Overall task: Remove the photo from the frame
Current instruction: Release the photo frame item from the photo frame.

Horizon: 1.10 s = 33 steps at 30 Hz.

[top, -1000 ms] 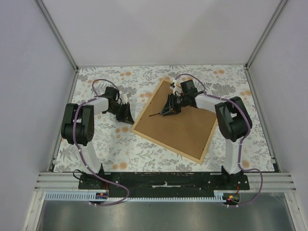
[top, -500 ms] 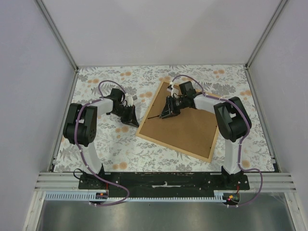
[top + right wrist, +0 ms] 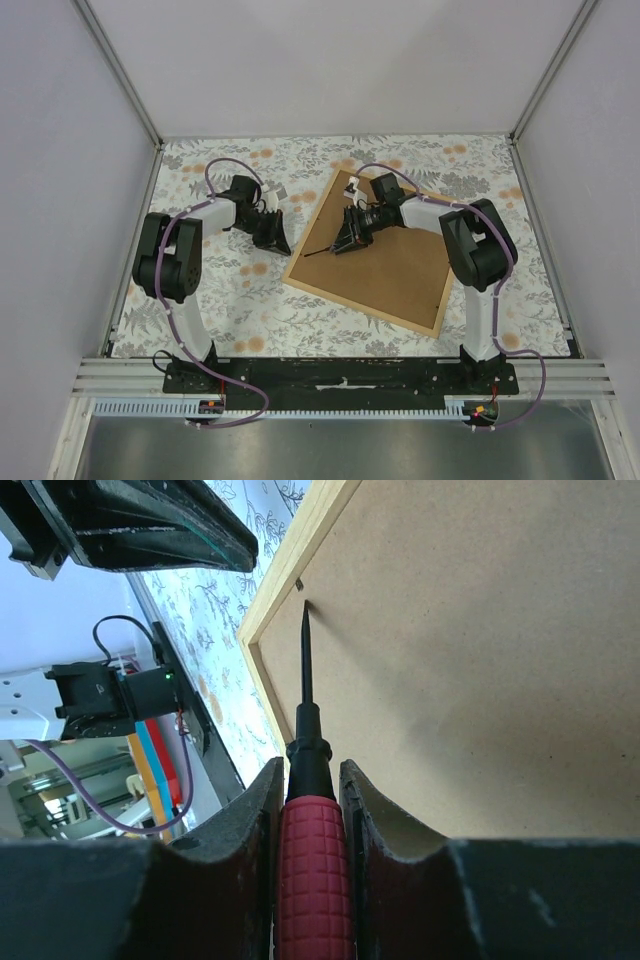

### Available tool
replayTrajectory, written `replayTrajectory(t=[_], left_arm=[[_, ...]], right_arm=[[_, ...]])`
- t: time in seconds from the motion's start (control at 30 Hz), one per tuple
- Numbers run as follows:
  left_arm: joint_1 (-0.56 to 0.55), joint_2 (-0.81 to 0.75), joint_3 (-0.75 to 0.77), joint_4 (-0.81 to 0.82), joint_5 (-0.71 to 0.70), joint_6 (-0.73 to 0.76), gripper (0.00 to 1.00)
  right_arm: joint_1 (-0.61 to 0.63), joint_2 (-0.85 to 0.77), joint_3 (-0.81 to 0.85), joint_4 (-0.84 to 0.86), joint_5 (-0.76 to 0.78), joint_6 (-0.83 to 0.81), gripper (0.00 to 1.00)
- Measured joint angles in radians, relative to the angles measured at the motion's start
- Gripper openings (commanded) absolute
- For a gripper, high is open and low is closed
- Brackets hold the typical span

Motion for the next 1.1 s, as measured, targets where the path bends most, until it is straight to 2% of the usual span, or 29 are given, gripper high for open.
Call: replayTrajectory(t=[0.83,1.1], left_arm=[[-0.042,0.002,-0.008,0.019,-0.028,-0.002,0.15],[-0.045,-0.006,-0.01,0.015,-0.068,-0.014,0.15]], right_arm=[[0.007,0.058,0.066,-0.022,-0.013,0.023,0.0],[0.063,0.037,0.14,-0.109,0.085,0.044,0.0]])
